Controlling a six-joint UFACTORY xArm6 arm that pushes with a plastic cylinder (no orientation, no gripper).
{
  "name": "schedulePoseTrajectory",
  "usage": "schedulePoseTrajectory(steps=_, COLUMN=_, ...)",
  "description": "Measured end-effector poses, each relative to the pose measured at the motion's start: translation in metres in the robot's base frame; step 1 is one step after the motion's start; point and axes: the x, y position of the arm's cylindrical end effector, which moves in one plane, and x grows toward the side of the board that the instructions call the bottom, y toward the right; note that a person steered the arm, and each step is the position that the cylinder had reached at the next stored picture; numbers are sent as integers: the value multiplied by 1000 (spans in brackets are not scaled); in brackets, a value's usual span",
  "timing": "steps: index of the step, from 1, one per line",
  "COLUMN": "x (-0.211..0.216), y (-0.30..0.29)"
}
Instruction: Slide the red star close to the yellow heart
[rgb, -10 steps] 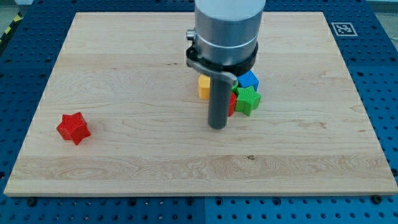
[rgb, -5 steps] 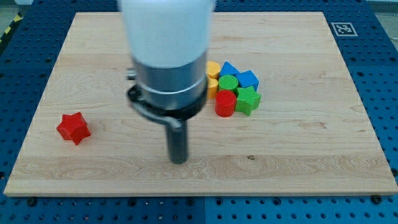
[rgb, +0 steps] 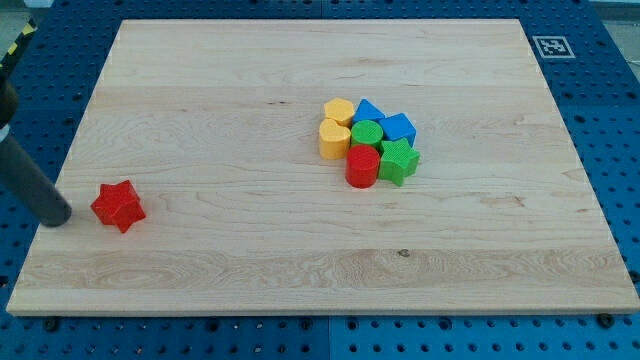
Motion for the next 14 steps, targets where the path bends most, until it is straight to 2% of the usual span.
schedulePoseTrajectory(steps=2, x=-2, y=61)
schedulePoseTrajectory(steps=5, x=-2, y=103)
schedulePoseTrajectory(steps=6, x=24, y=105)
schedulePoseTrajectory(steps=9, x=21, y=187)
schedulePoseTrajectory(steps=12, x=29, y=189)
schedulePoseTrajectory(steps=14, x=18, y=224)
